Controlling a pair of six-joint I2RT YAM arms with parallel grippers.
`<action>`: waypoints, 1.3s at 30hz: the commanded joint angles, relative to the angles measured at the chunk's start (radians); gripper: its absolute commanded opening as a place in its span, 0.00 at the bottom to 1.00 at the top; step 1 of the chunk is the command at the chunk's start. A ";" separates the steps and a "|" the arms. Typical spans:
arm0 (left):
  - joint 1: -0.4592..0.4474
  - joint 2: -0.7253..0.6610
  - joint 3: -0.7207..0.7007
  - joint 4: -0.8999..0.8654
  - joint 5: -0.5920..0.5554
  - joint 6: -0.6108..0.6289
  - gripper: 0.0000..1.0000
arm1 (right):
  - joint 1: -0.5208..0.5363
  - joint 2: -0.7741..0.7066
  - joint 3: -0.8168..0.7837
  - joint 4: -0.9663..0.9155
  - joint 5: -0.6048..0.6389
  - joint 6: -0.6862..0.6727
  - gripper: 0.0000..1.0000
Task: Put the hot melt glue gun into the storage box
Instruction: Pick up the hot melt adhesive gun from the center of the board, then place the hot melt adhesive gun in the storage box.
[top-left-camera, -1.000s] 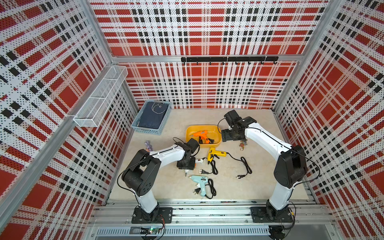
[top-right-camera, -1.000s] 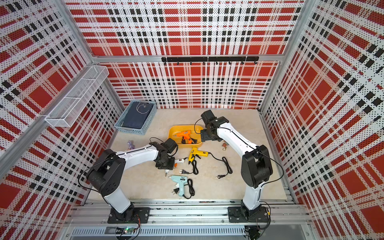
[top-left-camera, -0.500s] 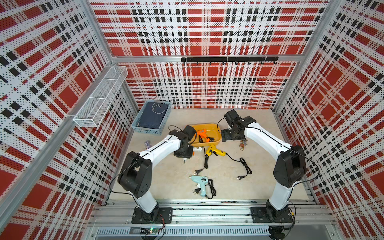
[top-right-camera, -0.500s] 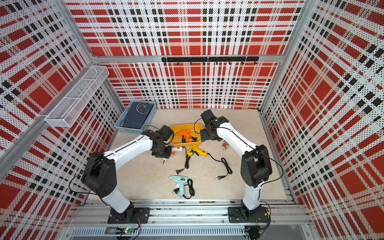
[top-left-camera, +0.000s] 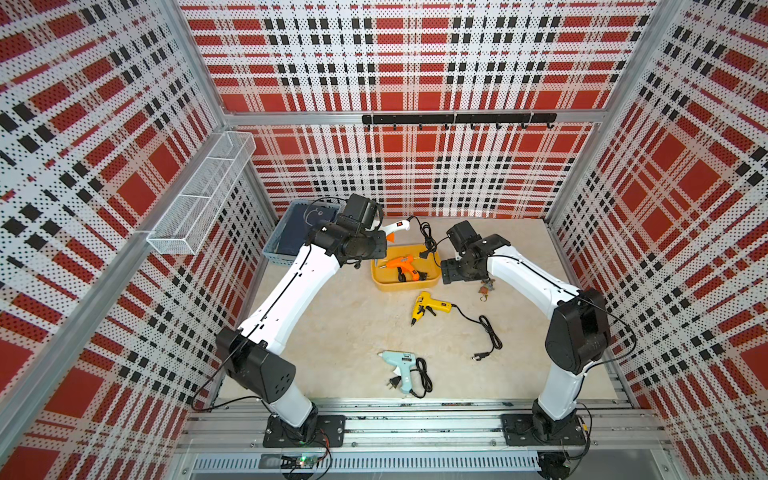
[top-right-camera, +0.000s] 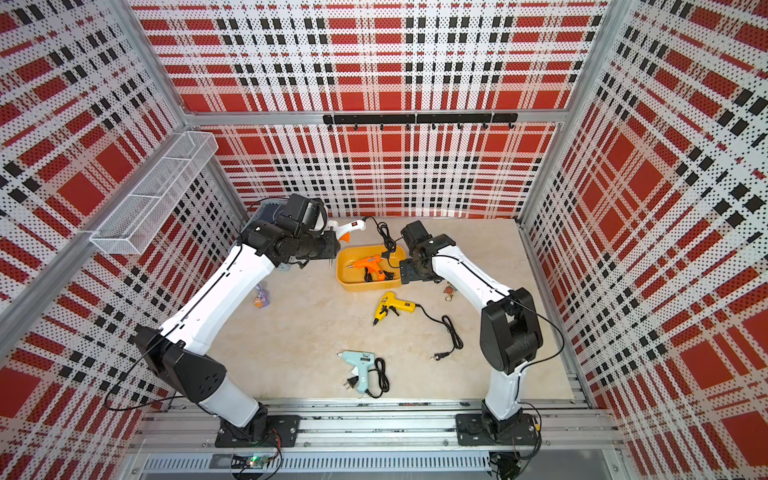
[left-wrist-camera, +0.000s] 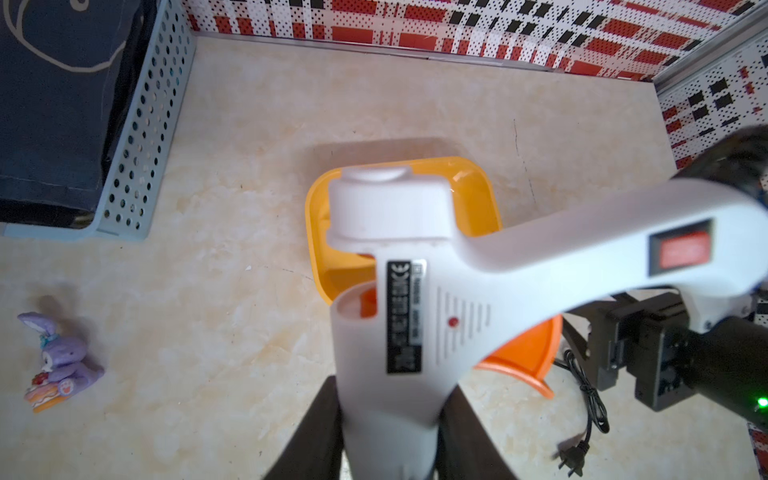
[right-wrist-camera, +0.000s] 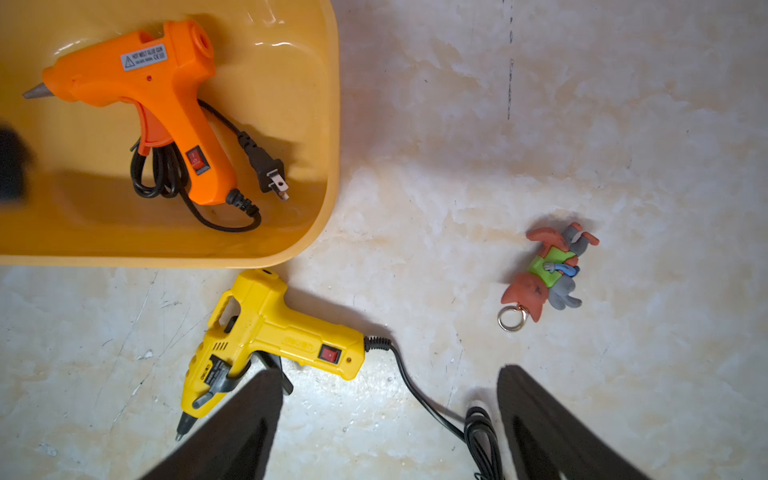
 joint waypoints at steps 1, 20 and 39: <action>-0.002 0.086 0.047 0.041 -0.005 -0.005 0.02 | -0.008 -0.027 -0.032 0.018 0.008 0.004 0.89; -0.047 0.419 0.078 0.148 -0.041 0.069 0.02 | -0.038 -0.134 -0.160 0.037 0.030 0.035 0.89; -0.051 0.606 0.097 0.105 -0.179 0.177 0.06 | -0.045 -0.181 -0.212 0.012 0.037 0.040 0.89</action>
